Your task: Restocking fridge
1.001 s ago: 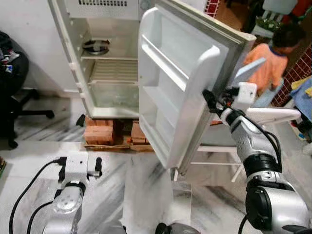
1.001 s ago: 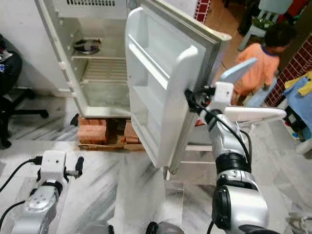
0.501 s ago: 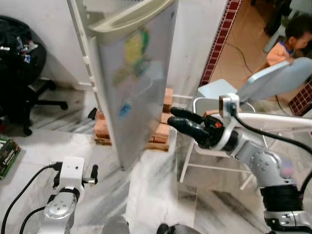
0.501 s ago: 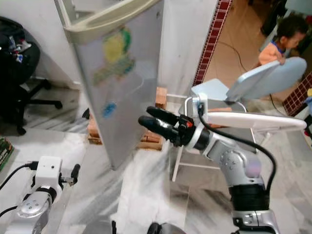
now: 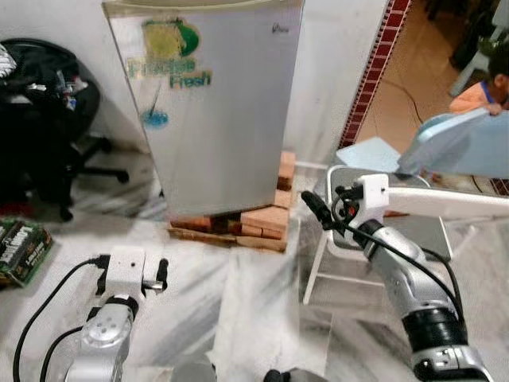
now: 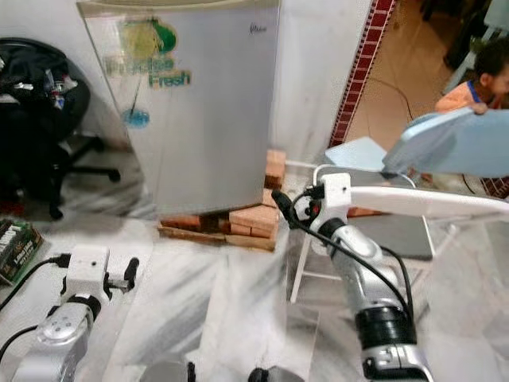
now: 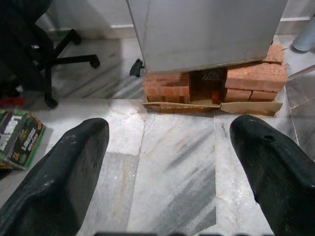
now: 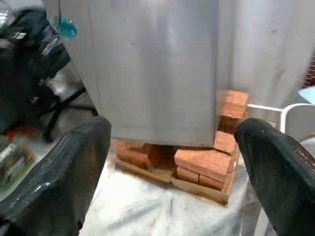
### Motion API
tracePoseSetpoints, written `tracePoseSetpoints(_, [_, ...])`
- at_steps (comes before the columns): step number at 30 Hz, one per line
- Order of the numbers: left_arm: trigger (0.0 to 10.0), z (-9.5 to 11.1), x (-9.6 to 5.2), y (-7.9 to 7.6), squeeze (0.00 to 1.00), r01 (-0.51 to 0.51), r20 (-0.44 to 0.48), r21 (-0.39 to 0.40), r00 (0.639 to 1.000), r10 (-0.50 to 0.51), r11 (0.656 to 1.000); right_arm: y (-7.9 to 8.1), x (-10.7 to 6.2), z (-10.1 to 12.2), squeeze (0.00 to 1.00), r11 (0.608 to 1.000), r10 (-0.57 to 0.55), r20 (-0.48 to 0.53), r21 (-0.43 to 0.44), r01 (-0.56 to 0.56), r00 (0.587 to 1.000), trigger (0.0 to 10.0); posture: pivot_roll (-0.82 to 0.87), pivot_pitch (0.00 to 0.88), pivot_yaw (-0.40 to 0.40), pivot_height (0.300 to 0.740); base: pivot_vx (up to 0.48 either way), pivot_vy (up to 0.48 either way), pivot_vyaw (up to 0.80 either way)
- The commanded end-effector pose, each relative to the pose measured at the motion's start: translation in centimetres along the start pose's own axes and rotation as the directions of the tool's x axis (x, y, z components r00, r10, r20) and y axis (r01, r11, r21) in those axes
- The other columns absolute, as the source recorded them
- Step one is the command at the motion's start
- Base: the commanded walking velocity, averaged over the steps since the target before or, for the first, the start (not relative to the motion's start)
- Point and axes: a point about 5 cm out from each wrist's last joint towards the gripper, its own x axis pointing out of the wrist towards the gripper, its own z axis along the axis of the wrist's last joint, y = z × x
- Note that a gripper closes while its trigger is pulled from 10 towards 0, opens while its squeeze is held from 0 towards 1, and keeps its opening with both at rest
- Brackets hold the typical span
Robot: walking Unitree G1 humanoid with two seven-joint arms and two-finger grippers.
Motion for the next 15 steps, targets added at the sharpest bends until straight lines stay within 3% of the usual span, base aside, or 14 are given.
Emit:
tracePoseSetpoints(1, [10.0,0.2,0.2,-0.2,0.0,0.005,0.011,0.023,1.0,-0.006,1.0,-0.4,-0.3,0.4,0.0,0.999,-0.042,0.028,-0.013,0.042,0.999,10.0,0.16,0.067,-0.037,0.74,0.0,0.48,0.0])
tracePoseSetpoints(8, [10.0,0.6,0.6,-0.2,0.0,0.005,0.023,0.022,1.0,-0.006,1.0,0.9,0.0,-0.4,0.0,0.998,-0.062,0.049,-0.014,0.063,0.997,10.0,0.15,0.066,-0.033,0.74,0.0,0.48,0.0])
tracePoseSetpoints(15, [10.0,1.3,1.1,-0.5,0.0,0.011,0.053,0.015,0.999,-0.011,1.0,1.3,0.6,0.1,0.0,0.996,-0.088,0.075,-0.008,0.089,0.993,10.0,0.14,0.067,-0.032,0.74,0.0,0.48,0.0])
